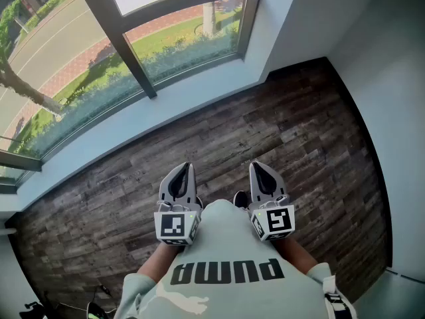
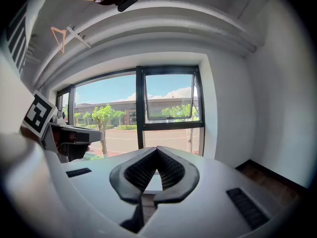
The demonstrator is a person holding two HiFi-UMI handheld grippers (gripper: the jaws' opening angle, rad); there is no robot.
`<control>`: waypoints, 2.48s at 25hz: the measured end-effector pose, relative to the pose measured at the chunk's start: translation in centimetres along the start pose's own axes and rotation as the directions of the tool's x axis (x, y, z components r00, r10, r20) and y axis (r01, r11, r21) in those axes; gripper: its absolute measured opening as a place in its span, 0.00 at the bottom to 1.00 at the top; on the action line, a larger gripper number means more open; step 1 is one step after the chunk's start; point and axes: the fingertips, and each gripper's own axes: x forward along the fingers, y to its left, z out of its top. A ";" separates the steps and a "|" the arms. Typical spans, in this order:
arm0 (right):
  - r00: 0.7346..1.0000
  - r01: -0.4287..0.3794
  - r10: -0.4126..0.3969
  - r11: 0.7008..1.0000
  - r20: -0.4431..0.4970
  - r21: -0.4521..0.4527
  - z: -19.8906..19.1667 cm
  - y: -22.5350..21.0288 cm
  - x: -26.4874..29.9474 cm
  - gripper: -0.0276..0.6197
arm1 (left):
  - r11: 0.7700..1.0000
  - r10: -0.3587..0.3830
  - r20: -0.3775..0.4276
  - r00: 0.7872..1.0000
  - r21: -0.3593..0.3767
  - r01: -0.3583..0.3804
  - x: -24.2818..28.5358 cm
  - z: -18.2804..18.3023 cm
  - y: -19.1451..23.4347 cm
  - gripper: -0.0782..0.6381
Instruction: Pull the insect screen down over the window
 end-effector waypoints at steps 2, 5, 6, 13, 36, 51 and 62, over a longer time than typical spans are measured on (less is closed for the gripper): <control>1.000 -0.001 0.001 1.000 0.004 0.001 0.2 0.0 -0.1 0.05 | 1.000 0.000 -0.001 1.000 0.002 0.000 -0.1 0.1 -0.2 0.13; 1.000 -0.001 0.001 1.000 0.005 0.004 0.3 0.1 -0.2 0.05 | 1.000 0.001 -0.002 1.000 0.004 -0.001 -0.4 0.2 -0.2 0.13; 1.000 0.000 0.000 1.000 0.003 0.007 0.3 0.2 -0.2 0.05 | 1.000 0.002 -0.001 1.000 0.004 -0.002 -0.5 0.2 -0.1 0.13; 0.999 -0.016 0.015 1.000 0.029 0.026 0.4 1.0 0.3 0.05 | 1.000 0.006 0.000 1.000 0.003 -0.006 -1.0 0.1 0.8 0.13; 0.997 0.075 -0.076 0.997 0.034 0.017 1.9 7.5 3.8 0.05 | 0.999 -0.031 0.033 0.999 -0.010 0.031 -3.4 0.3 9.5 0.13; 0.999 0.049 -0.049 0.998 -0.007 0.033 0.9 6.1 11.7 0.05 | 0.999 0.028 -0.022 0.999 -0.038 -0.029 1.9 -0.7 14.6 0.13; 0.998 -0.043 0.042 0.999 0.056 0.012 6.1 -6.2 25.2 0.05 | 0.993 0.118 -0.014 0.993 0.000 -0.118 17.5 4.9 14.6 0.13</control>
